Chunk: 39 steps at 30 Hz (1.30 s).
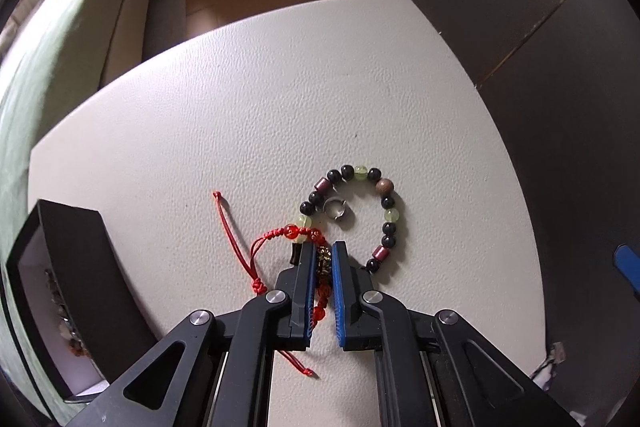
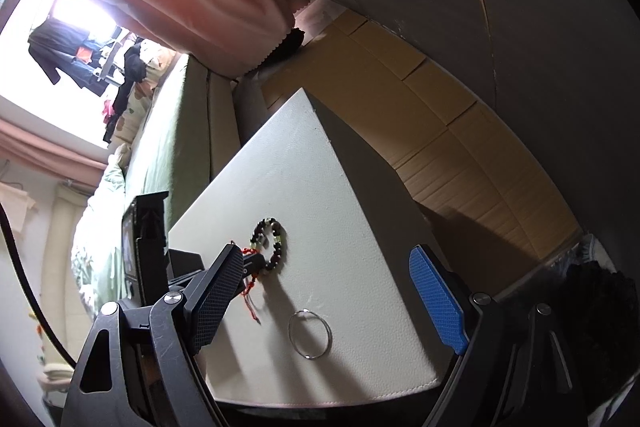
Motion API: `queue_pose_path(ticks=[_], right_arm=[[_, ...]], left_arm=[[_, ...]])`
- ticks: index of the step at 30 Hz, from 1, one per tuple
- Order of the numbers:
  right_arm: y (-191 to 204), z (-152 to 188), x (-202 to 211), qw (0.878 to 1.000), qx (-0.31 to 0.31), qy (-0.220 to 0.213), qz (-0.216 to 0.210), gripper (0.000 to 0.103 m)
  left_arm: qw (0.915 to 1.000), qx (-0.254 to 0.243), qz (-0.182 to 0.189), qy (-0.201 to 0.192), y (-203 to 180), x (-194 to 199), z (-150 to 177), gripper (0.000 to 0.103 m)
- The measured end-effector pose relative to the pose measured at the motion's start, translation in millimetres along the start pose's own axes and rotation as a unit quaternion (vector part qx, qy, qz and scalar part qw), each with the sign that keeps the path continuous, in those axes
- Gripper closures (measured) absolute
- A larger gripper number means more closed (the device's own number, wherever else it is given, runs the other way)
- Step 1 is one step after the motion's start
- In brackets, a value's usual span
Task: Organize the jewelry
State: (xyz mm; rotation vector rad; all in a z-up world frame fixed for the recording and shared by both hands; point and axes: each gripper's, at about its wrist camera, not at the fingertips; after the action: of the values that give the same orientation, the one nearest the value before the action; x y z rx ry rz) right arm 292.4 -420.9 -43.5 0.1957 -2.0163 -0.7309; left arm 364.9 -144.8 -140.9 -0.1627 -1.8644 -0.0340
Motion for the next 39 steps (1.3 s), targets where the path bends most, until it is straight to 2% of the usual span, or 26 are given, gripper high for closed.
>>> queue_pose_path(ticks=[7,11,13,18,24,29,32,35,39], right_arm=[[3.8,0.9,-3.9,1.0,0.005,0.003,0.002,0.016],[5.4,2.5,-2.6,1.0,0.005,0.001,0.004,0.016],[7.6,3.0,-1.6,1.0,0.005,-0.001,0.003,0.016],[18.3,6.8,-8.1,1.0,0.017,0.005,-0.001,0.018],[32.5,9.6,-28.0,0.999,0.026,0.022,-0.001,0.035],[51.2,16.5,-47.1,0.999,0.04,0.036,0.0,0.058],[63.2,20.0,-59.5,0.998,0.053,0.042,0.006,0.069],[74.8,24.1,-75.0,0.996,0.07,0.053,0.012,0.077],[87.6,26.6,-92.7,0.993,0.097,0.055,0.026,0.079]], left_arm=[[0.9998,-0.014,-0.017,-0.003,-7.0,-1.4,-2.8,0.095],[1.0,-0.005,-0.002,-0.006,0.4,-1.4,-2.1,0.096],[0.9999,0.006,0.009,-0.01,1.6,9.7,8.2,0.096],[0.9987,0.0,0.013,-0.049,11.7,49.8,5.0,0.096],[0.9968,0.01,0.007,-0.079,37.3,89.0,4.6,0.096],[0.9953,0.016,0.0,-0.096,57.4,110.9,9.0,0.096],[0.9943,0.024,-0.004,-0.104,71.7,121.3,11.3,0.096],[0.9931,0.034,-0.007,-0.112,91.8,135.3,15.3,0.096],[0.9916,0.047,-0.015,-0.119,117.3,148.9,21.4,0.096]])
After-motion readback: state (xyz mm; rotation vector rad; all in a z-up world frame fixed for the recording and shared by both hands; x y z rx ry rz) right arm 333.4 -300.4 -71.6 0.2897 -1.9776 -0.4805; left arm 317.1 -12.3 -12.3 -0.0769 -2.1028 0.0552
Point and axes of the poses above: each gripper's, at about its wrist camera, not at the fingertips, and x roughly against the way its jaws point, y to its left, z to its underside, and after that the axes turned 6 degrees about -y, right-handed
